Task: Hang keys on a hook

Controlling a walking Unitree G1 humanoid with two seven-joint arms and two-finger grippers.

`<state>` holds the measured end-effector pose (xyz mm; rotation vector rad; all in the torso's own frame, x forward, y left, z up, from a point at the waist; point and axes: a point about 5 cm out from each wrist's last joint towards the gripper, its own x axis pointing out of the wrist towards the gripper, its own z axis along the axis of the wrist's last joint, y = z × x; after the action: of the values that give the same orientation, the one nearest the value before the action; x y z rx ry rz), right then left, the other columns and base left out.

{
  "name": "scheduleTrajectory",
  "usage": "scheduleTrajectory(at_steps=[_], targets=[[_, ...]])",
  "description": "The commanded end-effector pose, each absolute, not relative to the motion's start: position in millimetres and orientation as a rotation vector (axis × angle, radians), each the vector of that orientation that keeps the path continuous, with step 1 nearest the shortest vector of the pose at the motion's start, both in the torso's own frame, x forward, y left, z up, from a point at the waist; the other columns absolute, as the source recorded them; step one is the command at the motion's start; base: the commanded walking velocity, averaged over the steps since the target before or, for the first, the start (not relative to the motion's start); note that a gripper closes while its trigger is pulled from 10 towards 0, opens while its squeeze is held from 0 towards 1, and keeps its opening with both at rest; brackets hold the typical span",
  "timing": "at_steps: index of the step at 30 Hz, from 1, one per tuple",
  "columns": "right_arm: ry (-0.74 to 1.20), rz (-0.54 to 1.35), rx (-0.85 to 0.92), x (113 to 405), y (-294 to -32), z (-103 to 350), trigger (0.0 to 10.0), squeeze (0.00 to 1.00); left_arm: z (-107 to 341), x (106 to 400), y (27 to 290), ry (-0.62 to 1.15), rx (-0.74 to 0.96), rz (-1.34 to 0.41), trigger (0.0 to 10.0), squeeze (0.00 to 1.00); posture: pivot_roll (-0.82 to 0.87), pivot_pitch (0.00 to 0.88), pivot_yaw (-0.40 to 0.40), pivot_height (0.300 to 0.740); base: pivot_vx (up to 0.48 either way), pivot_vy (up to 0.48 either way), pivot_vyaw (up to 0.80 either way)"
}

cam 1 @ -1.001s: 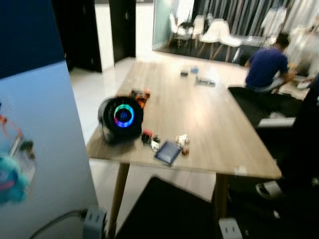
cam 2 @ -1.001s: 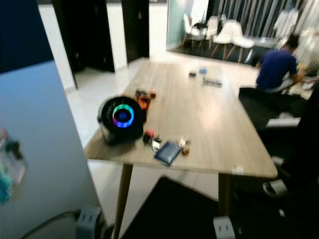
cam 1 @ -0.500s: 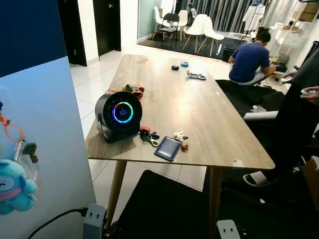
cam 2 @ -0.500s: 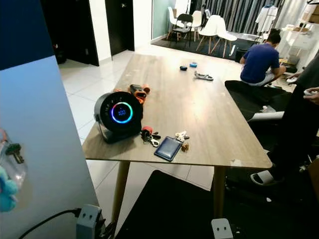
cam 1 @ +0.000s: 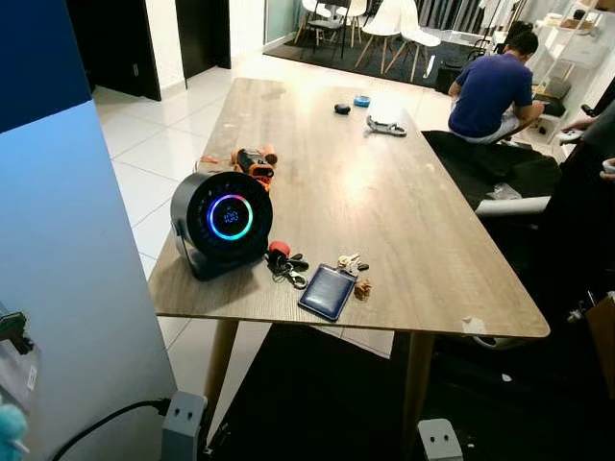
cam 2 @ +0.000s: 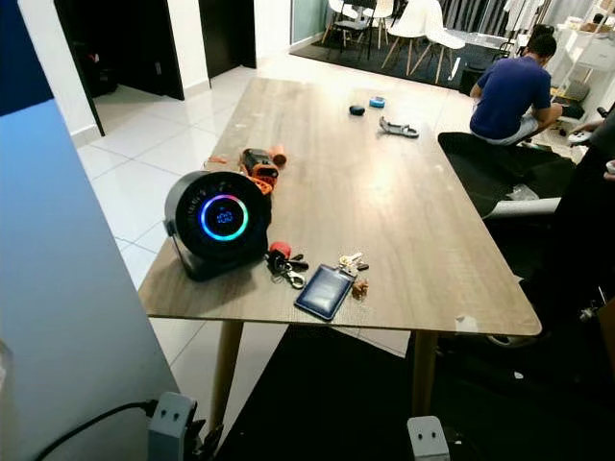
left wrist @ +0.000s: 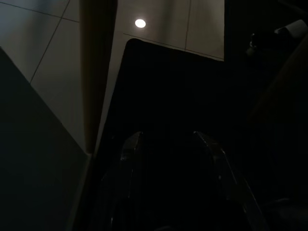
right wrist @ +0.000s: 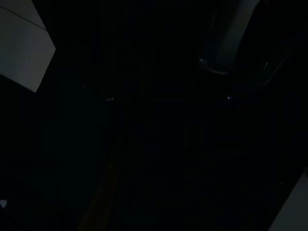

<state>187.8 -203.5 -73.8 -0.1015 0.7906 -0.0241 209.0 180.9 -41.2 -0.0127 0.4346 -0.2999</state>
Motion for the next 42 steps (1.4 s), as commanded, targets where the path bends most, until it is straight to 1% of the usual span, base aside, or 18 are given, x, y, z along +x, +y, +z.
scheduleTrajectory(at_steps=[1, 6, 15, 29, 37, 38, 41, 42], targets=[[0.809, -0.030, -0.104, 182, -207, -76, 10.0, 0.00, -43, 206, 182, 0.442, -0.006, -0.302, 10.0, 0.00, 0.09, 0.041, -0.070, 0.740, 0.000, 0.000, 0.00], [0.811, -0.033, -0.104, 182, -208, -76, 10.0, 0.00, -41, 210, 180, 0.436, 0.000, -0.305, 10.0, 0.00, 0.09, 0.035, -0.068, 0.740, 0.000, 0.000, 0.00], [0.812, -0.036, -0.106, 182, -209, -76, 10.0, 0.00, -41, 210, 177, 0.435, 0.007, -0.321, 10.0, 0.00, 0.09, 0.034, -0.070, 0.740, 0.000, -0.410, 0.00], [0.813, -0.034, -0.104, 182, -207, -76, 10.0, 0.00, -44, 207, 181, 0.458, 0.001, -0.302, 10.0, 0.00, 0.09, 0.046, -0.069, 0.740, 0.000, 0.000, 0.00], [0.800, -0.050, -0.106, 182, -213, -75, 10.0, 0.00, -40, 209, 179, 0.427, 0.021, -0.334, 10.0, 0.00, 0.09, 0.046, -0.066, 0.740, 0.000, 0.000, 0.00], [0.786, -0.062, -0.103, 184, -216, -73, 10.0, 0.00, -37, 209, 177, 0.396, 0.001, -0.372, 10.0, 0.00, 0.09, 0.047, -0.066, 0.740, 0.000, 0.000, 0.00], [0.742, -0.092, -0.094, 189, -226, -67, 10.0, 0.00, -24, 203, 168, 0.289, -0.032, -0.573, 10.0, 0.00, 0.09, 0.051, -0.065, 0.740, 0.000, 0.000, 0.00], [0.735, -0.096, -0.094, 190, -228, -66, 10.0, 0.00, -22, 201, 167, 0.274, -0.036, -0.609, 10.0, 0.00, 0.09, 0.051, -0.065, 0.740, 0.000, 0.000, 0.00]])
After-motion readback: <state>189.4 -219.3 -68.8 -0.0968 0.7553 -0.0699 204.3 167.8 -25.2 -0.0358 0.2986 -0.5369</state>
